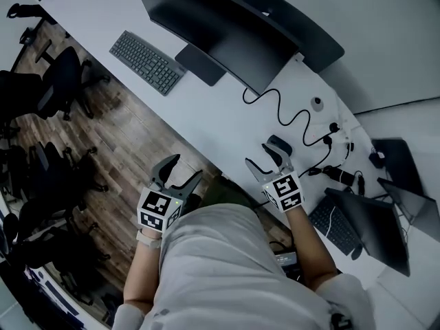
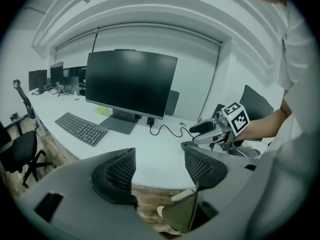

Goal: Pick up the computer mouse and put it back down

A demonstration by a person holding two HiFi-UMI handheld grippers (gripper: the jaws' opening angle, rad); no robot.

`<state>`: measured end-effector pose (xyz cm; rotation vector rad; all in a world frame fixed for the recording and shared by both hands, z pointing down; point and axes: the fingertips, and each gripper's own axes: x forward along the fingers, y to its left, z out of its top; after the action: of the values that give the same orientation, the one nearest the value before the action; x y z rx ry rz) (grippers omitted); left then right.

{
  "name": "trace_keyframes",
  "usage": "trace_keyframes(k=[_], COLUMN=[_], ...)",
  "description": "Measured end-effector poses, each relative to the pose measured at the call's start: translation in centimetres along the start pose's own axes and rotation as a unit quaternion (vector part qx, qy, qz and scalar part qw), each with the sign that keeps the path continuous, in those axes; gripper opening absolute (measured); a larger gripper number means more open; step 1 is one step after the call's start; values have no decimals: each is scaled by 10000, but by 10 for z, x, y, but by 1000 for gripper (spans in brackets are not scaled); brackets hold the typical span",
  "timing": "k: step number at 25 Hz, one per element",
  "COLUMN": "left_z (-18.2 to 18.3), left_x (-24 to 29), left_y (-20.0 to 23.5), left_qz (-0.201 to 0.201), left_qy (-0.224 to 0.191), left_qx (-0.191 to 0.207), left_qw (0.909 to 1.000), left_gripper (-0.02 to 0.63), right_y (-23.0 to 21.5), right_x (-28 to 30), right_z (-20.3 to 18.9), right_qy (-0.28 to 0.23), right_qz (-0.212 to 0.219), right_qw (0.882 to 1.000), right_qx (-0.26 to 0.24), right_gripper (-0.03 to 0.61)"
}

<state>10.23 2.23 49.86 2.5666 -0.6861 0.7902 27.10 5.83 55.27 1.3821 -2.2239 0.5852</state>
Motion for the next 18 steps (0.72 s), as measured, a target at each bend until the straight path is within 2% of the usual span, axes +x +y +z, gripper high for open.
trace_keyframes(k=[9,18], left_z=[7,7], left_x=[35,56], left_y=[-20,-39], left_qz=[105,-92], left_qy=[168,341], left_qx=[-42,1], left_qw=[9998,9994], left_gripper=[305,305], right_y=[-56,-93], right_x=[0,7], right_z=[-50,-88], right_qy=[379,799], right_qz=[-143,-379], right_qw=[9991,9961], right_qx=[-106,-23], right_gripper=[262,273])
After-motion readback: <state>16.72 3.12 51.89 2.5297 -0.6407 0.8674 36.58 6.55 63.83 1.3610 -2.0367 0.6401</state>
